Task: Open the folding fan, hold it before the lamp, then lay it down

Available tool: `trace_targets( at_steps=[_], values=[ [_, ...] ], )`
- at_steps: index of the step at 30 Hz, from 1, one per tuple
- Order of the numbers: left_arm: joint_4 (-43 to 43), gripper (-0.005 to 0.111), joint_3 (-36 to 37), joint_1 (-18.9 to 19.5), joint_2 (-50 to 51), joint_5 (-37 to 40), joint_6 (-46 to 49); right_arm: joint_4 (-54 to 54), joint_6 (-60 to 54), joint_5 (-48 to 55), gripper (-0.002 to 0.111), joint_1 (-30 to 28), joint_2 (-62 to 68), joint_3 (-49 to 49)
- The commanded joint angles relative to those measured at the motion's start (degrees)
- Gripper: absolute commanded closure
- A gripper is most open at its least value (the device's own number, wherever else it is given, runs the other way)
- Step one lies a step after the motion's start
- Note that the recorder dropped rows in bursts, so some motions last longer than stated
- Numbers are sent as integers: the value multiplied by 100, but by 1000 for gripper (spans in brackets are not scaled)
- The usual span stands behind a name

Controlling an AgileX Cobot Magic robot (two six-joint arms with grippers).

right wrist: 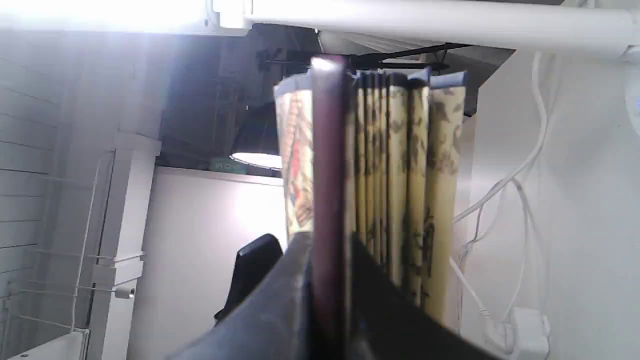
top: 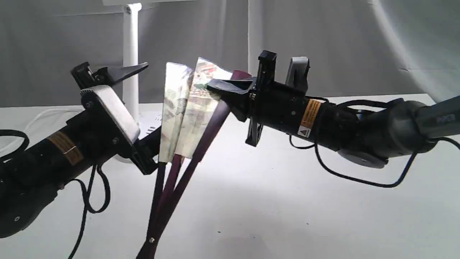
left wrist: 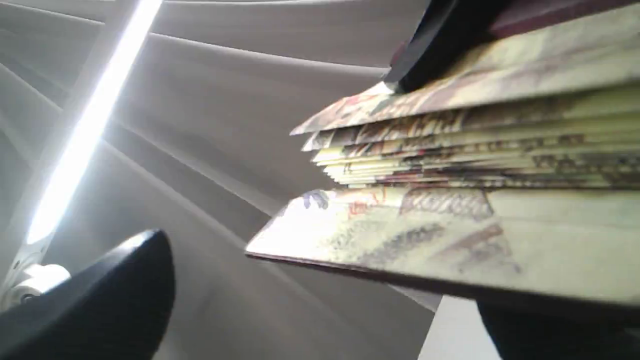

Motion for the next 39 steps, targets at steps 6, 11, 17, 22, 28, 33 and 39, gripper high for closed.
trace_targets(
  at_steps=[6,11,17,22,28,33,39],
  values=[
    [-988,22,-9,-29,-30,67,-1161,-652,105,-44,108,-539,-10,-36],
    [-1442,22,-31,-29,-30,117,-1501,-950,120,-44,108,-828,-10,-36],
    [-1815,22,-532,-29,-43,1559,-4150,-1590,11,-44,108,-1078,-10,-36],
    [-655,22,-1119,-29,-43,3545,-5873,-2937,-93,-44,108,-1133,-10,-750],
    [343,33,-1446,-16,-43,4126,-7784,-3401,152,-44,108,-1138,-10,-1460],
    [755,56,-1483,243,-43,4129,-9230,-3488,152,-44,108,-1193,-10,-1503],
    [2471,75,-1450,806,-43,4098,-11626,-3077,152,-44,108,-1153,12,-1503]
  ],
)
